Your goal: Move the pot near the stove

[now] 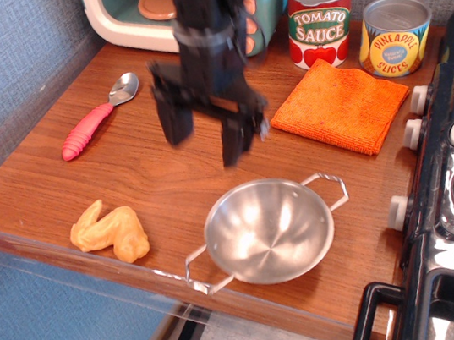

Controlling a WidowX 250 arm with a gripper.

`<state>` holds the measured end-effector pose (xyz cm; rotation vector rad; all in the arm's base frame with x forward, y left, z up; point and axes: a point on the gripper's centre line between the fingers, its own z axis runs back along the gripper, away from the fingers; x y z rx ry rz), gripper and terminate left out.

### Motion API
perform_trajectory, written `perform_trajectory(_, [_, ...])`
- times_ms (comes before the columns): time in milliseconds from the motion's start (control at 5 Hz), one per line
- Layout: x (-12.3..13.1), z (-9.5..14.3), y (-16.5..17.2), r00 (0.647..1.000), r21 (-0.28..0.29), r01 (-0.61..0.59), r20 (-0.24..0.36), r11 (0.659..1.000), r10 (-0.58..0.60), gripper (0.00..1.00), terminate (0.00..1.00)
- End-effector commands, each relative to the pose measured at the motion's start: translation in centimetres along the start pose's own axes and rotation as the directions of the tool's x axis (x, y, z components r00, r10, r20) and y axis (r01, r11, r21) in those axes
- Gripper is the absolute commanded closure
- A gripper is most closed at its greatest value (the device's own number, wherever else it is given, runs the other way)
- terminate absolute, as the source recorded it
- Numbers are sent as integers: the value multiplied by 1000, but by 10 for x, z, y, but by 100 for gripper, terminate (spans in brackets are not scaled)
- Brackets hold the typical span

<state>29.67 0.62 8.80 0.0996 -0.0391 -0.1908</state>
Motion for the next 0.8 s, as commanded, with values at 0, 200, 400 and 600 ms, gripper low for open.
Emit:
perform_trajectory(0, [20,20,51,994,47,-109,21,993,108,0,0])
perform_trajectory(200, [29,0,60,990,21,-133,-50,991,134,0,0])
perform_trajectory(400, [35,-12,64,992,-11,-87,-98,996,85,0,0])
perform_trajectory(600, [35,-12,64,992,-11,-87,-98,996,85,0,100])
